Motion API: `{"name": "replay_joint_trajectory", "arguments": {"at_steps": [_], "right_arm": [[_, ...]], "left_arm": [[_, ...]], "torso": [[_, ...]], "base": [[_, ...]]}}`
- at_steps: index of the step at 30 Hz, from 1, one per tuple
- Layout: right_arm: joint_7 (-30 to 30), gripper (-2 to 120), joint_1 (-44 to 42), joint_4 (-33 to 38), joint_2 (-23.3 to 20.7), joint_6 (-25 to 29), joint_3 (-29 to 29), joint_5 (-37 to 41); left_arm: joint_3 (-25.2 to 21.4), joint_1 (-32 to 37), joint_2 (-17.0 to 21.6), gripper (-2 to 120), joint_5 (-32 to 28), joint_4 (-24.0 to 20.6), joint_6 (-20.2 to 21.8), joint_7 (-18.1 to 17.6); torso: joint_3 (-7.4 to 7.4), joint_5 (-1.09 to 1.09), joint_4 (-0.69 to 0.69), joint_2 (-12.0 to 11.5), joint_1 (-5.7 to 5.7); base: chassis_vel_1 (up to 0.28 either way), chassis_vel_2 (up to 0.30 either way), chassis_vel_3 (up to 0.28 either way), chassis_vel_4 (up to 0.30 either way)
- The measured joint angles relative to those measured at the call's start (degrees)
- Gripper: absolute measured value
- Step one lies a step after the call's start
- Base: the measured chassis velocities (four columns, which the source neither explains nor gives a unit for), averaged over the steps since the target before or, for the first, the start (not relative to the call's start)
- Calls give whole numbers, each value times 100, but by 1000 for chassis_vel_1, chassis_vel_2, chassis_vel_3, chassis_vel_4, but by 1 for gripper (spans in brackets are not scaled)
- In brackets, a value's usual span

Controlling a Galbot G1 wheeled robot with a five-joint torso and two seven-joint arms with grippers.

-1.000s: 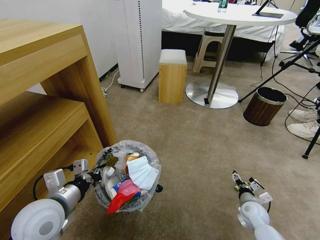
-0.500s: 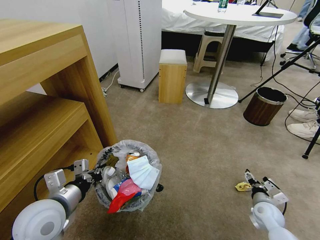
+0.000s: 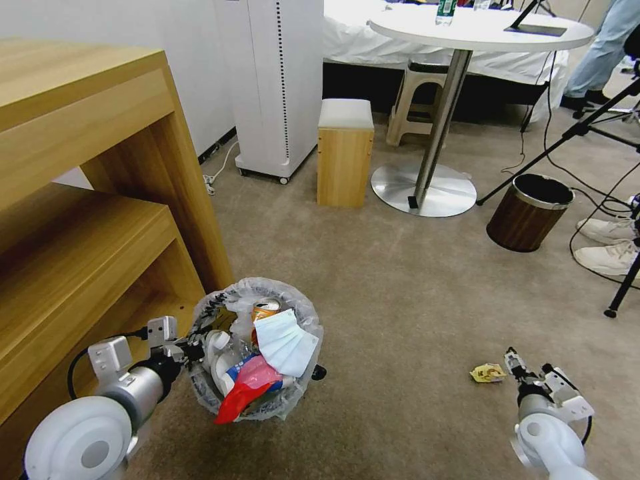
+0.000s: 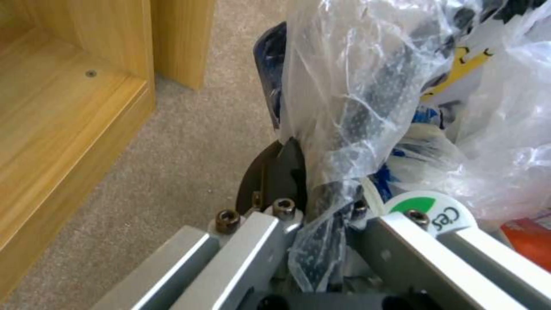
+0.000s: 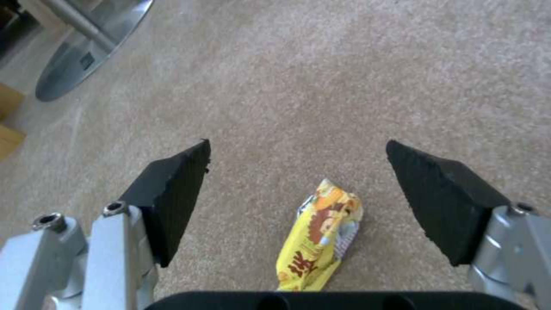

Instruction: Pick up the trash bin and place the garbage on the floor into it.

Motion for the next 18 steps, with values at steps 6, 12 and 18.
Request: {"name": "replay_joint_trajectory", "arguments": {"at_steps": [6,12,18], "right_arm": [[12,78,-167,26,96,34,68,-98],[20,77,-224,29,148,48,74,-149],[19,76,-258,-40,229,60,60,-228]], "left_arm": [[7,-50,12,0,-14,23,-14,4],[4,-75,21,0,-50,23,-22,1],[-30,-57,27,0,-74,-23,-23,-3]], "torso": [[0,0,0,0,0],[0,-1,0,0,0],[0,0,0,0,0]], "base": [[0,0,0,0],[0,0,0,0],[0,0,0,0]]}}
